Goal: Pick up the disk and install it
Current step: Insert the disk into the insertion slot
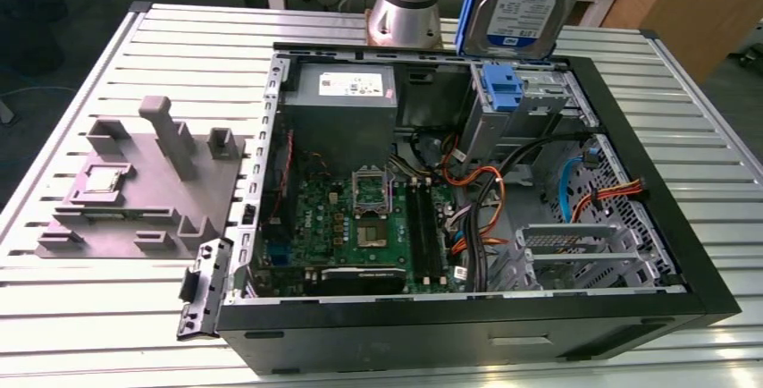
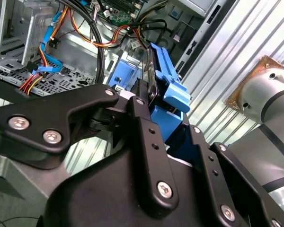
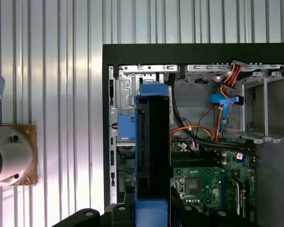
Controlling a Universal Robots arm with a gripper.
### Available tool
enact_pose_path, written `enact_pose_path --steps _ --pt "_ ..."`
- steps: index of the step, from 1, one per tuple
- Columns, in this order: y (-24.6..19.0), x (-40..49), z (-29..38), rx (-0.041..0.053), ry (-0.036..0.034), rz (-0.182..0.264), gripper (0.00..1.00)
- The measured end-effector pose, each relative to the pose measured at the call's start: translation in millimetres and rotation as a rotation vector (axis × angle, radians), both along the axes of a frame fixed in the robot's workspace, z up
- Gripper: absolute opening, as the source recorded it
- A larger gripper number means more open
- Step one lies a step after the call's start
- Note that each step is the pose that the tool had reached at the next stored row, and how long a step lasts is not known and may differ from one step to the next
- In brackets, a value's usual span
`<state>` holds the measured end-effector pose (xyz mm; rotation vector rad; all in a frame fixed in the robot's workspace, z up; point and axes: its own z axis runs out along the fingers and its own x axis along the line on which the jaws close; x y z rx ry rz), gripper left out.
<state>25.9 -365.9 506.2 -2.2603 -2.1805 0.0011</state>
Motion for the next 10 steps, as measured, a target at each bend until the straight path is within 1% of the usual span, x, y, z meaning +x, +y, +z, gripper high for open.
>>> enact_pose_path --steps 5,6,7,9,10 --pt "0.0 -0.3 0.0 0.0 0.0 0.0 0.37" --pt "0.0 -2.5 -0.1 -0.0001 0.0 0.0 0.37" --pt "0.0 -2.6 -0.2 0.0 0.0 0.0 0.37" --pt "0.0 -14.2 -0.8 0.0 0.0 0.0 0.37" --pt "0.0 -14.3 -0.9 0.0 0.0 0.0 0.37"
